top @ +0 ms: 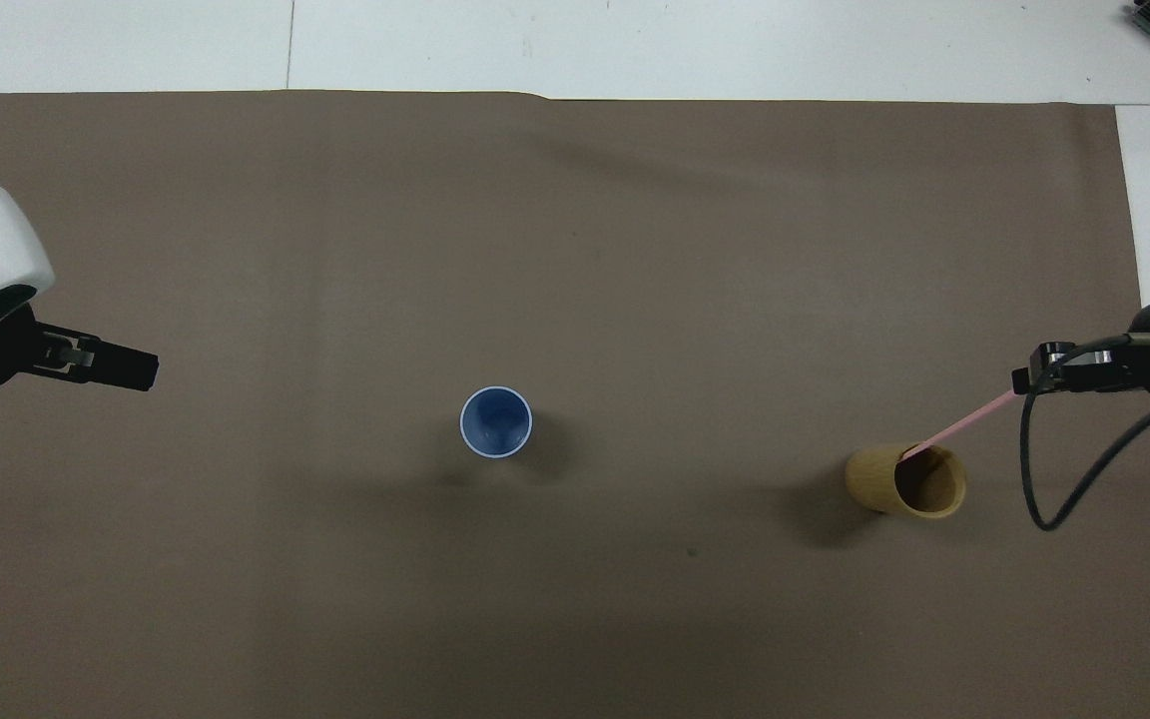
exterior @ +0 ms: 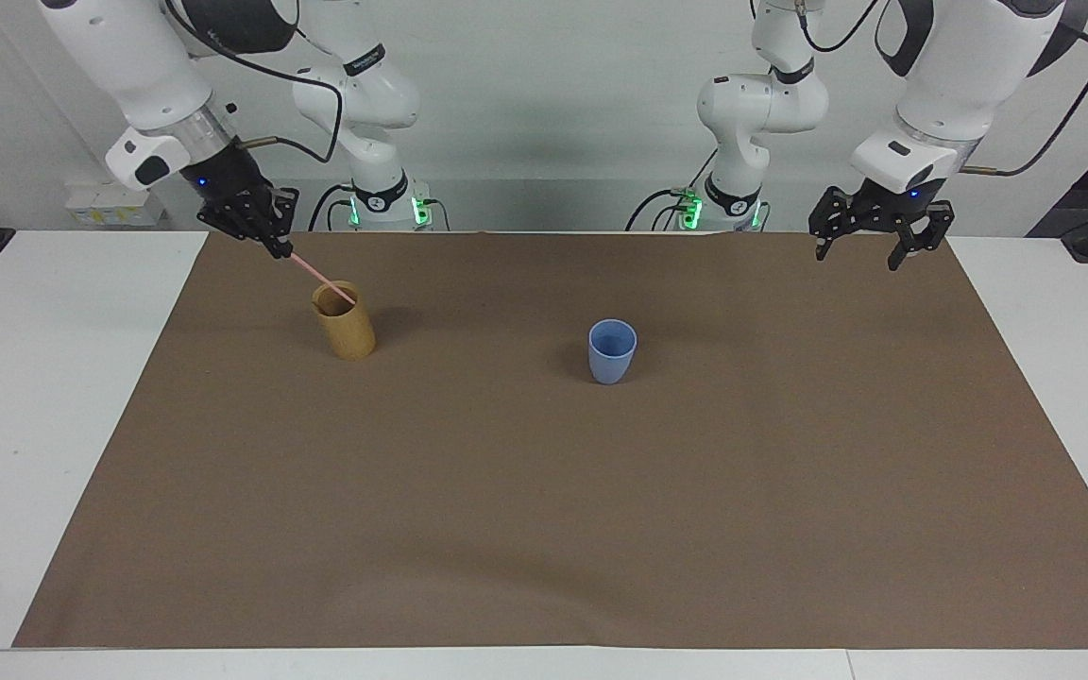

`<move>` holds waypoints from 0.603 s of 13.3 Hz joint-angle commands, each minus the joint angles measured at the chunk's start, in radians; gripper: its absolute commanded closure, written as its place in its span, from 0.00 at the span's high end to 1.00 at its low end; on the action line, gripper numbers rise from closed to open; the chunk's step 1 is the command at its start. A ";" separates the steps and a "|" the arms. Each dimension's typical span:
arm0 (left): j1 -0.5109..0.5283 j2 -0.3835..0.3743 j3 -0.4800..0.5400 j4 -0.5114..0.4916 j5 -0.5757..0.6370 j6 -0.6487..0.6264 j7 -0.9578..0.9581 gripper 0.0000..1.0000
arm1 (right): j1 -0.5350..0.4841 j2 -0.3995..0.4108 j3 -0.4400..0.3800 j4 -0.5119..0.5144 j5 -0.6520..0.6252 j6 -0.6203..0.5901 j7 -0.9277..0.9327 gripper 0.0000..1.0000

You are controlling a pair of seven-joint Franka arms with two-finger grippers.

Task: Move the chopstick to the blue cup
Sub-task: 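Lift the pink chopstick out of the tan cup with the right gripper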

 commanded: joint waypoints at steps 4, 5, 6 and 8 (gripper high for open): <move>0.017 -0.006 -0.007 0.011 0.015 -0.023 0.004 1.00 | -0.003 -0.072 0.147 0.032 0.026 0.022 0.079 0.00; 0.017 -0.006 -0.007 0.011 0.015 -0.020 0.004 1.00 | -0.004 -0.072 0.211 0.035 0.026 0.084 0.132 0.00; 0.017 -0.006 -0.007 0.011 0.015 -0.017 0.004 1.00 | -0.004 -0.072 0.259 0.036 0.029 0.118 0.178 0.00; 0.017 -0.006 -0.007 0.011 0.015 -0.019 0.004 1.00 | -0.003 -0.054 0.337 0.069 0.027 0.151 0.235 0.00</move>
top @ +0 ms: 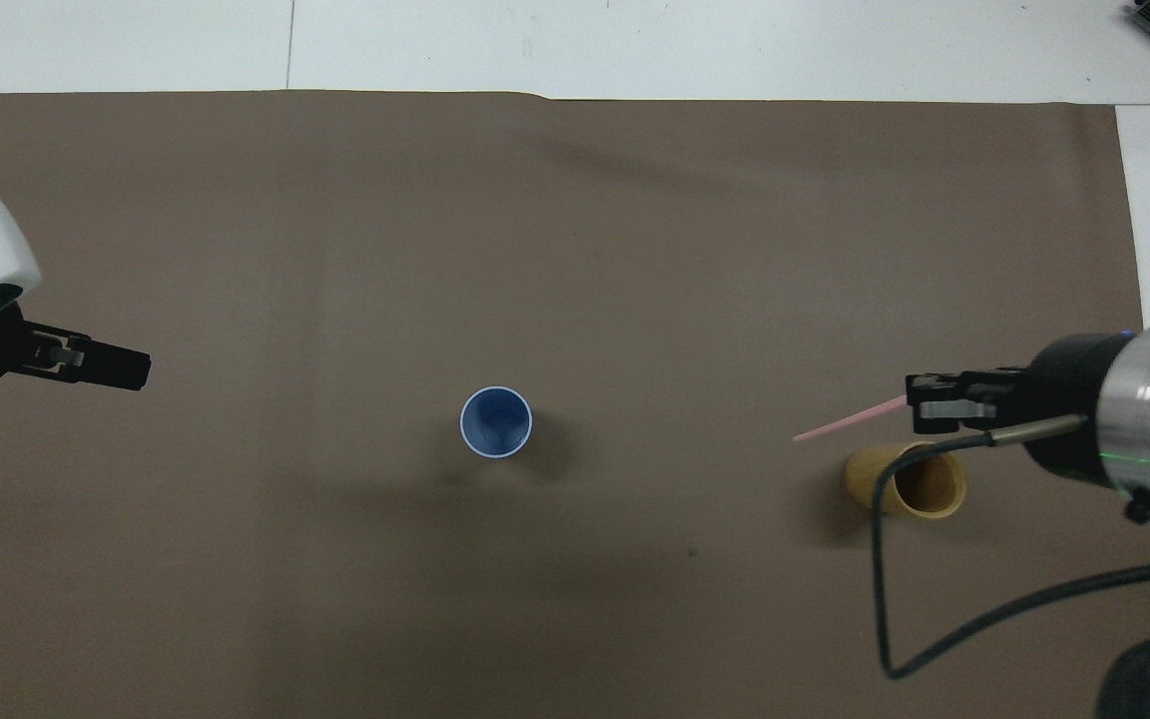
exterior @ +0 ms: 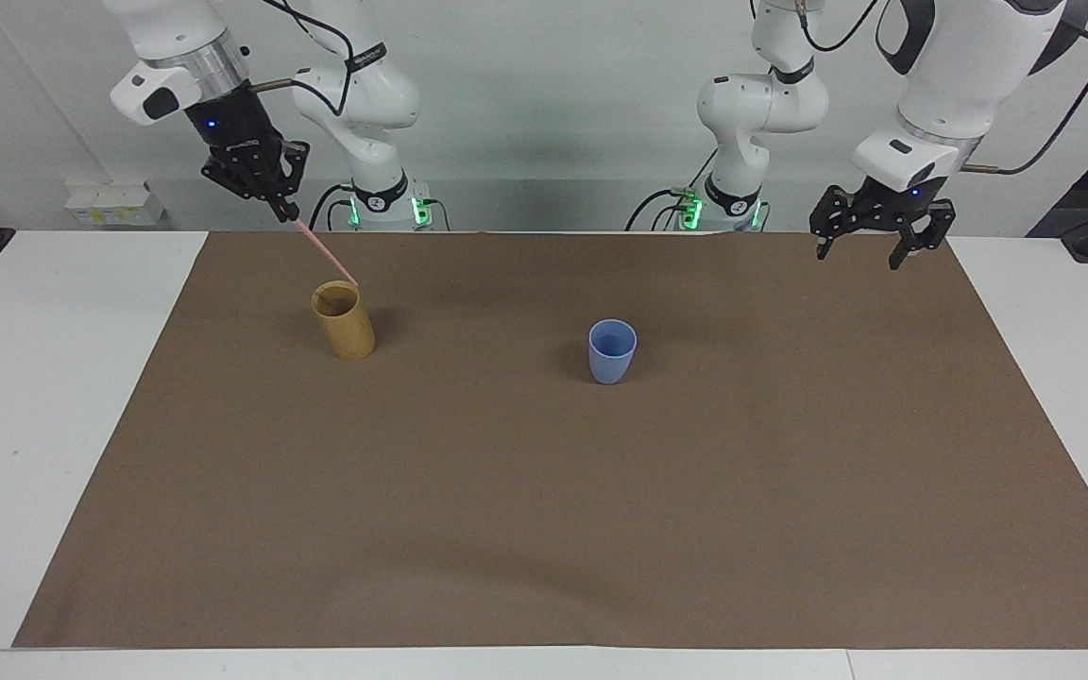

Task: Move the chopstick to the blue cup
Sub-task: 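Carry the pink chopstick over the blue cup with the right gripper, then lower the pink chopstick into the blue cup with the right gripper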

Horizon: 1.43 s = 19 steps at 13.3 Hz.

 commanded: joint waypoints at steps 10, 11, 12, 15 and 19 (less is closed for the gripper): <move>0.016 -0.006 -0.010 0.010 0.015 -0.018 0.004 1.00 | 0.189 0.151 0.204 0.028 0.000 0.355 0.203 0.00; 0.016 -0.006 -0.010 0.010 0.015 -0.018 0.004 1.00 | 0.214 0.179 0.204 0.025 -0.031 0.383 0.228 0.00; 0.016 -0.006 -0.010 0.010 0.015 -0.018 0.004 1.00 | 0.235 0.207 0.204 0.025 -0.086 0.390 0.254 0.00; 0.016 -0.006 -0.010 0.010 0.015 -0.018 0.004 1.00 | 0.268 0.256 0.204 -0.027 -0.158 0.455 0.275 0.00; 0.016 -0.006 -0.010 0.010 0.015 -0.018 0.004 1.00 | 0.275 0.282 0.204 -0.073 -0.183 0.518 0.277 0.00</move>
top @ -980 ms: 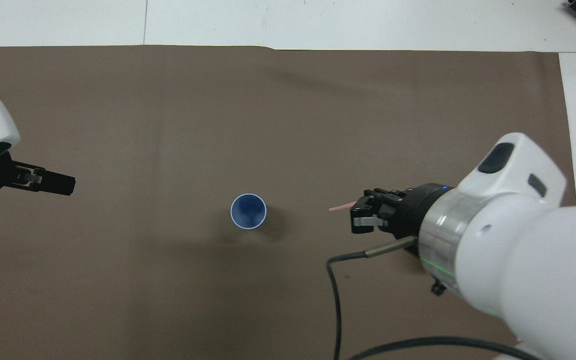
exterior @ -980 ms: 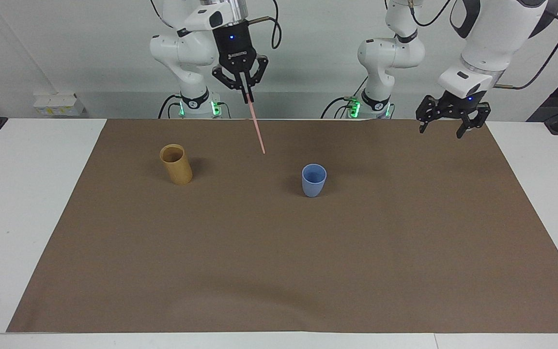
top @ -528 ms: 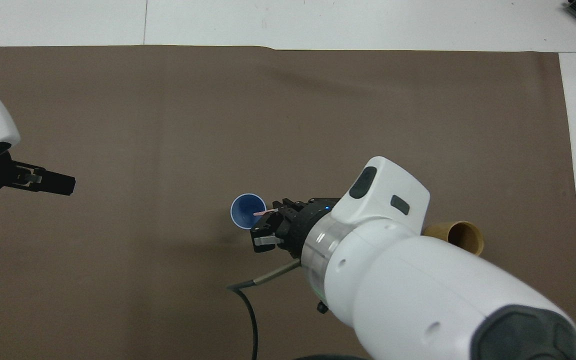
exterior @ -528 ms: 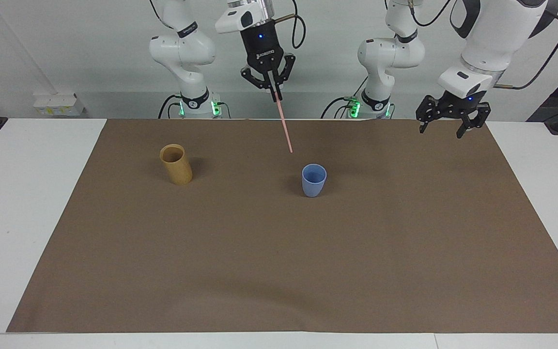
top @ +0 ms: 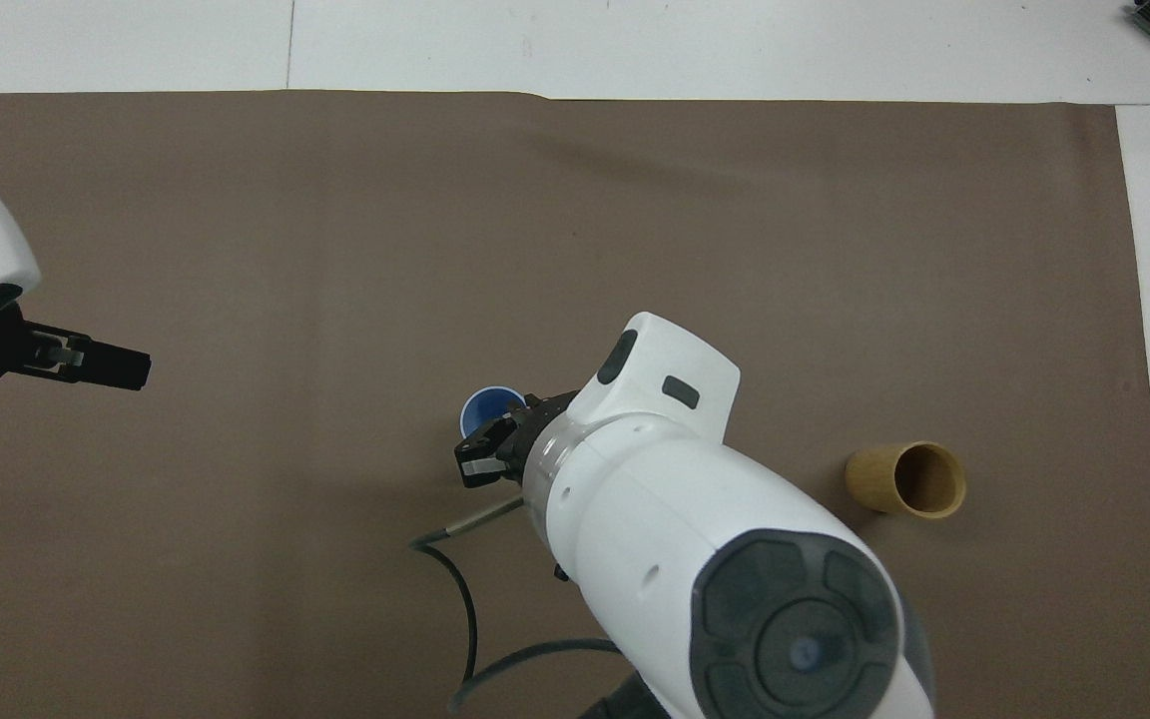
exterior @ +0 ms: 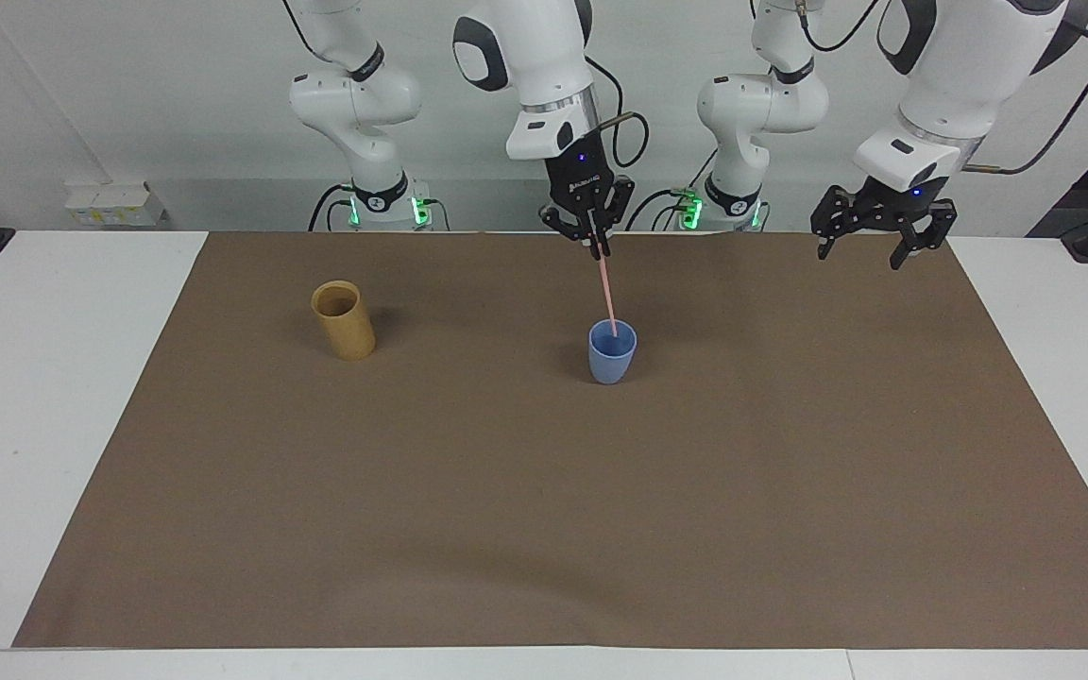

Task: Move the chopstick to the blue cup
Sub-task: 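Lower the pink chopstick into the blue cup with the right gripper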

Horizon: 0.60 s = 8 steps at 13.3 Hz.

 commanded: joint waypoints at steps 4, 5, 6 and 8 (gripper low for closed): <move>0.016 -0.004 -0.010 0.014 0.015 -0.018 0.004 1.00 | 0.003 0.039 0.000 -0.048 -0.039 0.082 0.023 0.00; 0.016 -0.004 -0.010 0.019 0.015 -0.016 0.004 1.00 | 0.002 0.047 0.002 -0.052 -0.039 0.080 0.021 0.01; 0.016 -0.004 -0.009 0.019 0.015 -0.018 0.004 1.00 | 0.002 0.048 0.002 -0.054 -0.037 0.082 0.023 0.07; 0.016 -0.003 -0.010 0.019 0.013 -0.016 0.004 1.00 | 0.002 0.063 0.002 -0.054 -0.037 0.080 0.021 0.25</move>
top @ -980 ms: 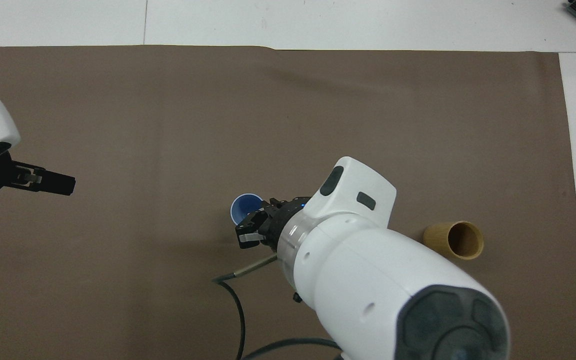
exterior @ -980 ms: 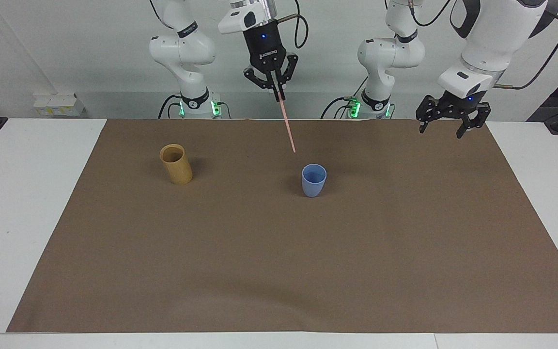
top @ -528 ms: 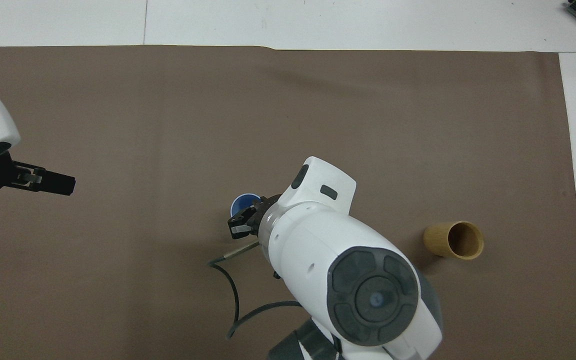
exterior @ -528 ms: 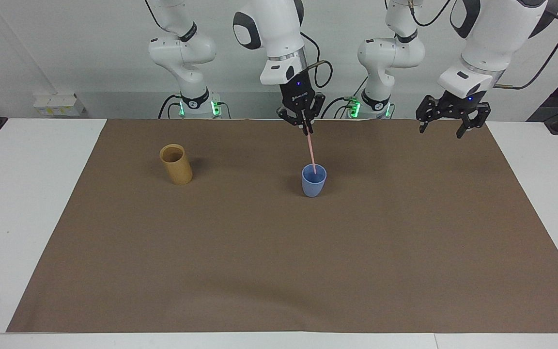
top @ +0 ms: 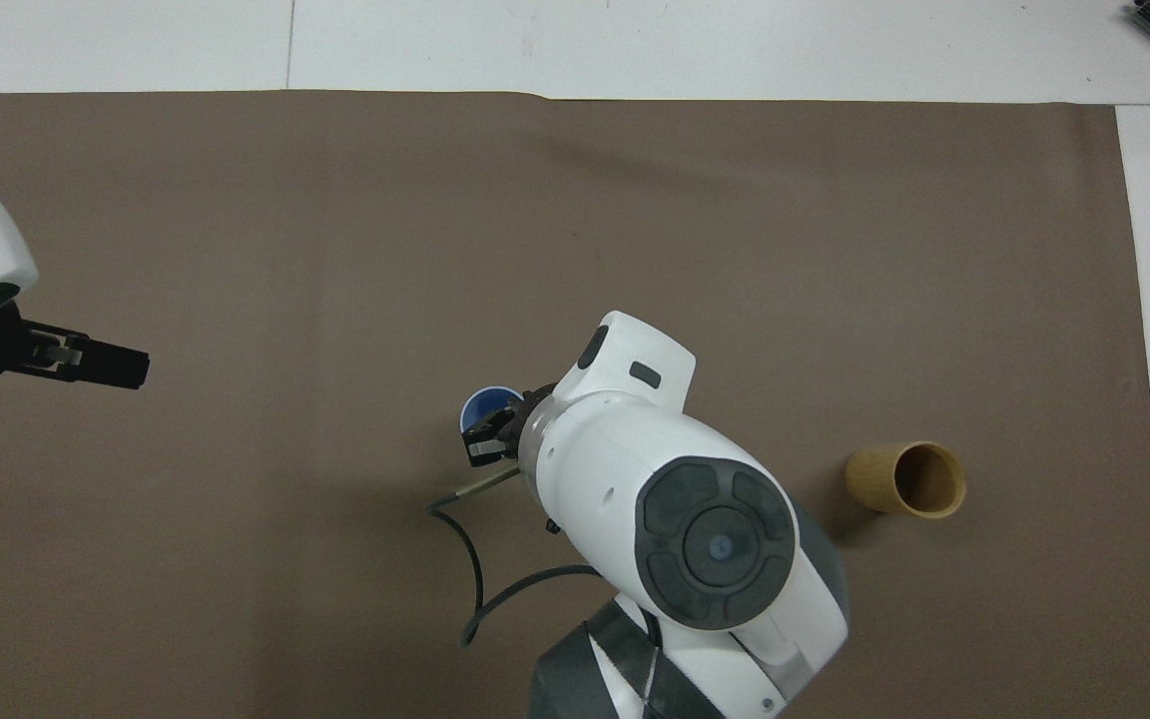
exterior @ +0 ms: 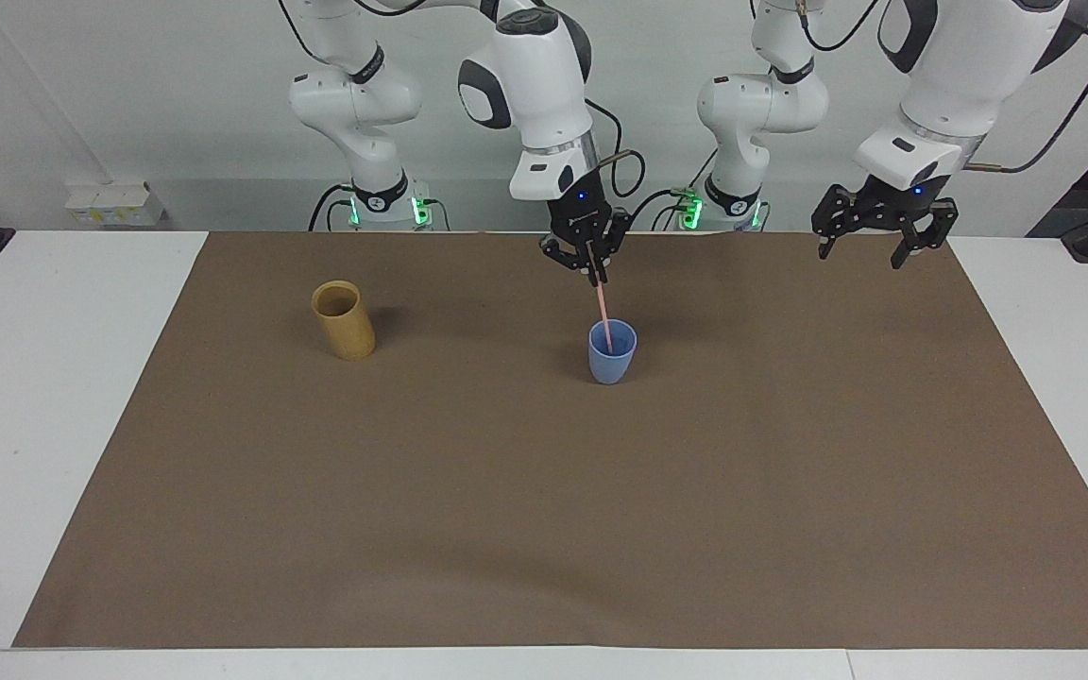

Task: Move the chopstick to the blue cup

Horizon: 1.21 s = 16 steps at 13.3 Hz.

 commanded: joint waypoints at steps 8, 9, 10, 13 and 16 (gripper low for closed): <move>0.058 0.003 -0.021 0.014 0.007 -0.041 0.001 1.00 | 0.009 0.024 0.002 0.046 -0.008 0.018 0.076 1.00; 0.059 0.003 -0.023 0.014 0.007 -0.041 0.001 1.00 | 0.006 0.023 0.002 0.046 -0.013 0.018 0.092 1.00; 0.059 0.003 -0.023 0.014 0.007 -0.041 0.001 1.00 | 0.000 0.015 0.002 0.047 -0.013 0.006 0.110 1.00; 0.046 -0.004 -0.021 0.014 0.007 -0.032 0.005 1.00 | -0.043 -0.040 -0.013 0.048 -0.012 -0.093 0.179 1.00; 0.058 -0.004 -0.015 0.014 0.007 -0.036 0.002 1.00 | -0.170 -0.120 -0.016 0.048 -0.012 -0.228 0.167 1.00</move>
